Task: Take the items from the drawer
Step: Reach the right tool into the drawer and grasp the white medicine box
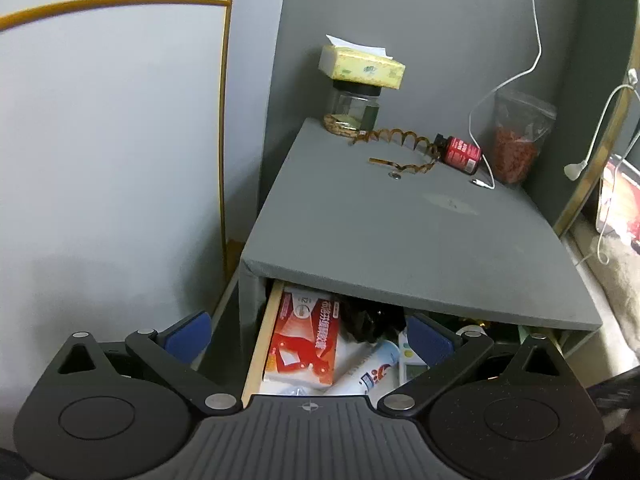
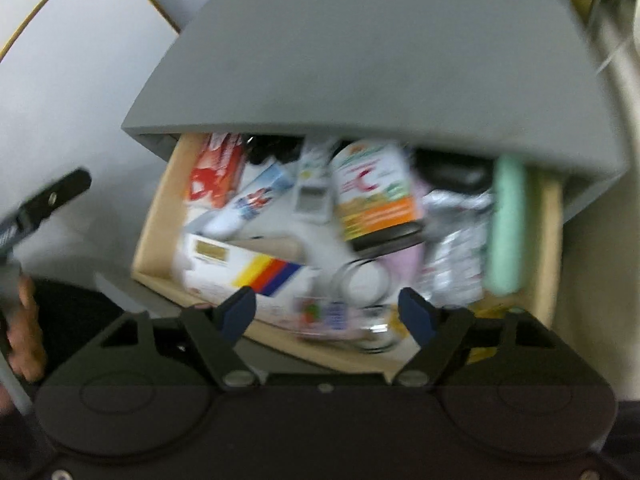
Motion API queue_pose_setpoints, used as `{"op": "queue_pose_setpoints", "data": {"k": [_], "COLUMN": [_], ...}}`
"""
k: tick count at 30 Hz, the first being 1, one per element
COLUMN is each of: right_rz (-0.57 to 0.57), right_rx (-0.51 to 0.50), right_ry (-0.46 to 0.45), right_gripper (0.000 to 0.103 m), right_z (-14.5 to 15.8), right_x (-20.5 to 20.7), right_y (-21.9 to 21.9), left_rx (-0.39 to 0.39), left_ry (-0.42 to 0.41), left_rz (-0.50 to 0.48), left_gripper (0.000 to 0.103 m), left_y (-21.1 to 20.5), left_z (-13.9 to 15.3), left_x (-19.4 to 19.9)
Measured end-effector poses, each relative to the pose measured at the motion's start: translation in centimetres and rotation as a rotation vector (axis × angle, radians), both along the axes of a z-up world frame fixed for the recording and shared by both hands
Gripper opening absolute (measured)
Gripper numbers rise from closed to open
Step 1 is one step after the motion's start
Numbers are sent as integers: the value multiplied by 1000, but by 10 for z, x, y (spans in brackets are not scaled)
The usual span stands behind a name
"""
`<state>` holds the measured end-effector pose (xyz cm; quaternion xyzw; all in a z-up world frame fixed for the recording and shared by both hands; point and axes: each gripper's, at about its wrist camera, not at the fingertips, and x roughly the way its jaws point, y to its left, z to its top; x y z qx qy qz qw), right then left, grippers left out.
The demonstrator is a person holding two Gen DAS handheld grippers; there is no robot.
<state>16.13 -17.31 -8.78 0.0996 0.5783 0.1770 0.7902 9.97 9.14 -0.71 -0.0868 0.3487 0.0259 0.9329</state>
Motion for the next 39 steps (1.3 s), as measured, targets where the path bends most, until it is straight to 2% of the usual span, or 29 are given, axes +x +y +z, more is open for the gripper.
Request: {"op": "queue_pose_setpoints", "data": {"k": [2, 4, 6, 8, 12, 14, 16, 21, 22, 23, 24, 26, 27, 28, 29, 30, 33, 36, 39], "right_rz": [10, 40, 142, 217, 354, 427, 495, 664, 702, 741, 779, 894, 930, 975, 1005, 1024, 1068, 1033, 1014], "right_rx": [25, 1, -72, -104, -97, -89, -113, -188, -211, -229, -246, -288, -295, -294, -275, -255, -247, -294, -284], "right_ry": [9, 20, -19, -42, -43, -43, -44, -31, -33, -38, -45, -90, -99, -95, -62, -30, -9, -37, -39], "right_gripper": [68, 68, 68, 69, 69, 73, 79, 77, 72, 62, 58, 42, 39, 32, 20, 16, 18, 18, 15], "right_z": [-12, -26, -39, -41, -46, -49, -54, -74, -77, -74, -72, -60, -56, -51, -48, -47, -49, -58, -59], "right_x": [10, 20, 30, 34, 41, 44, 46, 43, 39, 36, 33, 21, 18, 14, 13, 13, 7, 6, 8], "right_y": [12, 27, 53, 69, 103, 118, 130, 160, 165, 167, 169, 169, 169, 168, 168, 168, 172, 181, 181], "left_rx": [-30, -65, -96, -114, -142, -143, -146, -154, -157, -161, -167, -170, -170, -168, -166, -163, -158, -150, -157], "left_ry": [-7, -11, -17, -27, -32, -25, -19, -20, -20, -21, -23, -26, -26, -28, -29, -30, -34, -36, -37], "left_rz": [18, 42, 75, 107, 134, 142, 142, 141, 143, 143, 143, 142, 142, 140, 138, 136, 128, 124, 128], "left_gripper": [103, 103, 103, 103, 103, 103, 103, 103, 103, 103, 103, 103, 103, 103, 103, 103, 103, 103, 103], "left_y": [8, 15, 22, 28, 36, 39, 41, 44, 44, 45, 45, 45, 45, 45, 44, 43, 41, 40, 41], "left_z": [0, 1, 3, 5, 5, 4, 1, -2, -1, -1, -1, -2, -2, -2, -2, -2, -3, -4, -6], "left_x": [0, 0, -1, -3, 3, 1, 4, 5, 3, 3, 3, 1, -1, -2, -2, -2, -1, 0, -1]}}
